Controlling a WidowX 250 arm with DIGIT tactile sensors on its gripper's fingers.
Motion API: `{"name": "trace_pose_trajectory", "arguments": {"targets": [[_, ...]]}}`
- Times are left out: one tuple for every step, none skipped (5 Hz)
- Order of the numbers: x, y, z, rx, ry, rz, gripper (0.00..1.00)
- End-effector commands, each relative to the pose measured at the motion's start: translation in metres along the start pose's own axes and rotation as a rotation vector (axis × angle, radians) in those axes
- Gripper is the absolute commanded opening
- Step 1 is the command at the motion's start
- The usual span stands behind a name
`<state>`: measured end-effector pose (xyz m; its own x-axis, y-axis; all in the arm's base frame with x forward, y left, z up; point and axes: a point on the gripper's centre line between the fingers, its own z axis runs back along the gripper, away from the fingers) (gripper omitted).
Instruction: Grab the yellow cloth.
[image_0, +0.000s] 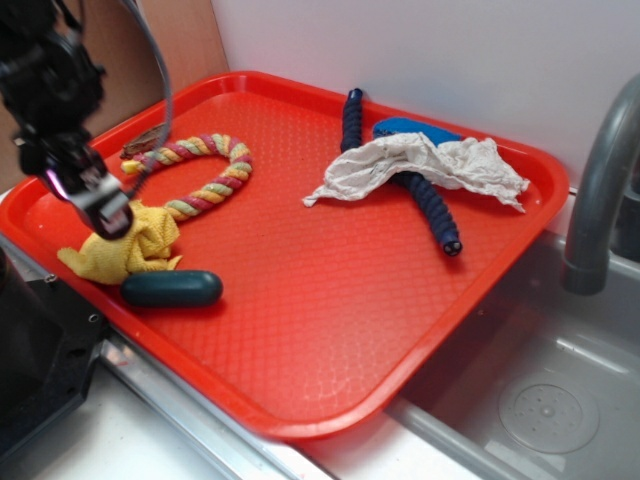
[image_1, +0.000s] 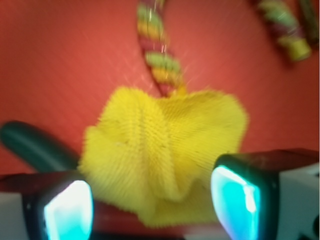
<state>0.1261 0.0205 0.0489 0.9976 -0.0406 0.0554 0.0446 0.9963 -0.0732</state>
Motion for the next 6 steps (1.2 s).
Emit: {"name": "trace_pose_trajectory", "arguments": {"targets": [[0.012, -0.015, -0.032, 0.012, 0.034, -0.044, 1.0], [0.012, -0.013, -0.028, 0.02, 0.025, -0.013, 0.0], [0.012, -0.009, -0.019, 0.02, 0.029, 0.003, 0.0], [0.015, -0.003, 0.013, 0.042, 0.016, 0.047, 0.0], [0.017, -0.002, 0.059, 0.013, -0.027, 0.133, 0.0], [0.028, -0.013, 0.106, 0.041, -0.055, 0.177, 0.0]]}}
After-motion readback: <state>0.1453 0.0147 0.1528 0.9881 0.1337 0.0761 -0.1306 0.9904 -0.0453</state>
